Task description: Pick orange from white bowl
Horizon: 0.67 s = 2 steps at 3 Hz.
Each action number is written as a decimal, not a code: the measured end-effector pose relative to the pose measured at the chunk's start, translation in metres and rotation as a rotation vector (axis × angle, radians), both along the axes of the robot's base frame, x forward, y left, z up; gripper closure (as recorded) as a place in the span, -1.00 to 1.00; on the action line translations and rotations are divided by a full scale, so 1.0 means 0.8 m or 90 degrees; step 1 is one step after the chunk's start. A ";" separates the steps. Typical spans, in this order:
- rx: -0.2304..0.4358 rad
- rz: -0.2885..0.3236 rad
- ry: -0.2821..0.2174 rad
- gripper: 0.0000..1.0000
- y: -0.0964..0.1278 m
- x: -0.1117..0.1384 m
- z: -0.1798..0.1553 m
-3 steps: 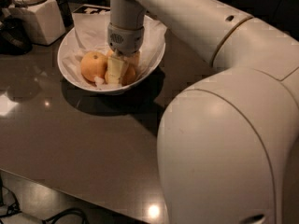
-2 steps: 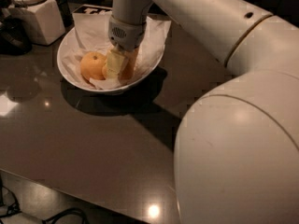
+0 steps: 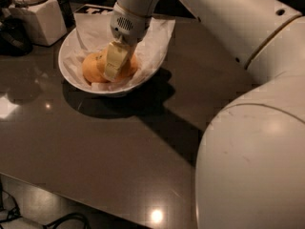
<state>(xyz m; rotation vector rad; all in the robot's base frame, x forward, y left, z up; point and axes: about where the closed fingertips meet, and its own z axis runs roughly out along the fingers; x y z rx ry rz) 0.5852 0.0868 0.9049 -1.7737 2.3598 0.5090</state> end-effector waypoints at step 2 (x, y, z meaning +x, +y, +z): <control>0.029 0.014 -0.024 1.00 0.005 -0.010 0.014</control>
Offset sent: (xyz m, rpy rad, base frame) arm -0.0321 -0.0035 0.0311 0.0822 -0.0611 0.0667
